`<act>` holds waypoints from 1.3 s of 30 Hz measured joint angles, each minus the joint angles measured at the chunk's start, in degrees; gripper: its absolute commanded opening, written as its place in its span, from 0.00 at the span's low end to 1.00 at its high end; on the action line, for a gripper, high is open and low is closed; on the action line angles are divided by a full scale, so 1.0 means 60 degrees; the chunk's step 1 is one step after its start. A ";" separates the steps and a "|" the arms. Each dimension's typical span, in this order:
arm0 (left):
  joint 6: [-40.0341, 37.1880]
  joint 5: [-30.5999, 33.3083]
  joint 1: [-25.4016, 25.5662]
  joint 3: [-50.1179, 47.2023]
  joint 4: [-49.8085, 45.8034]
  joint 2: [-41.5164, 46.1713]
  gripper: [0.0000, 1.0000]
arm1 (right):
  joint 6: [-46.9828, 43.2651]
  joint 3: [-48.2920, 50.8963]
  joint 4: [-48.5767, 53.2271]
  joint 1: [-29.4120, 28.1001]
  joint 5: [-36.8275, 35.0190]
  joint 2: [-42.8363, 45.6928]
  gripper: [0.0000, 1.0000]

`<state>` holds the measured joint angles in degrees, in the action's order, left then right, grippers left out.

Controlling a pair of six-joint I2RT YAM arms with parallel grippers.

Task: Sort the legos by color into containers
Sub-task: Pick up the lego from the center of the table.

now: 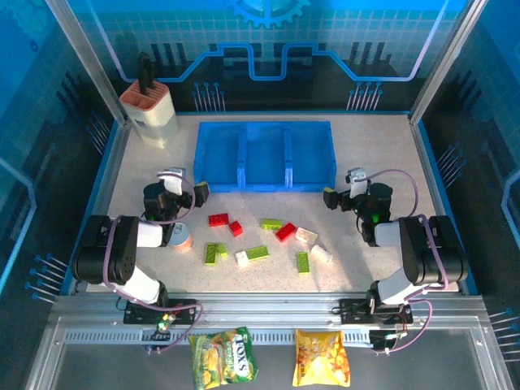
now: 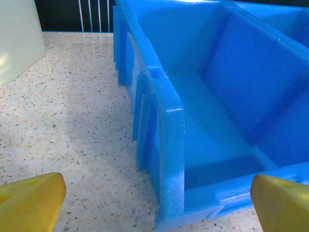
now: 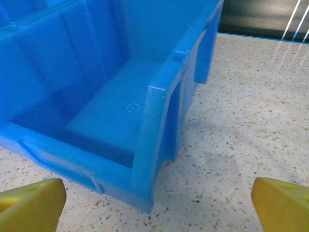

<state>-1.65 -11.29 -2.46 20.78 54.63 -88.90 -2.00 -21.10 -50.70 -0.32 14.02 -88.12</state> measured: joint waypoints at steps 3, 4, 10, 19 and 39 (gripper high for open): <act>0.0000 -0.0036 0.0000 0.0000 0.0022 0.0000 0.99 | -0.0004 0.0000 0.0000 0.0000 0.0044 0.0000 1.00; 0.0000 -0.0040 0.0000 0.0000 0.0022 0.0000 0.99 | -0.0004 0.0000 0.0000 0.0000 0.0066 0.0000 1.00; 0.0000 -0.0080 0.0000 0.0000 0.0022 0.0000 0.99 | -0.0004 0.0000 0.0000 0.0000 0.0106 0.0000 1.00; 0.0000 -0.0095 0.0000 0.0000 0.0018 0.0000 0.99 | 0.0000 0.0000 0.0000 0.0000 0.0106 0.0000 1.00; 0.0036 0.0488 0.0000 0.0000 -0.0069 0.0025 0.99 | -0.0080 0.0011 -0.0073 -0.0025 -0.0080 0.0018 1.00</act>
<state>-1.43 -8.36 -2.46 20.78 54.22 -88.75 -2.48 -21.04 -51.13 -0.47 13.54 -88.01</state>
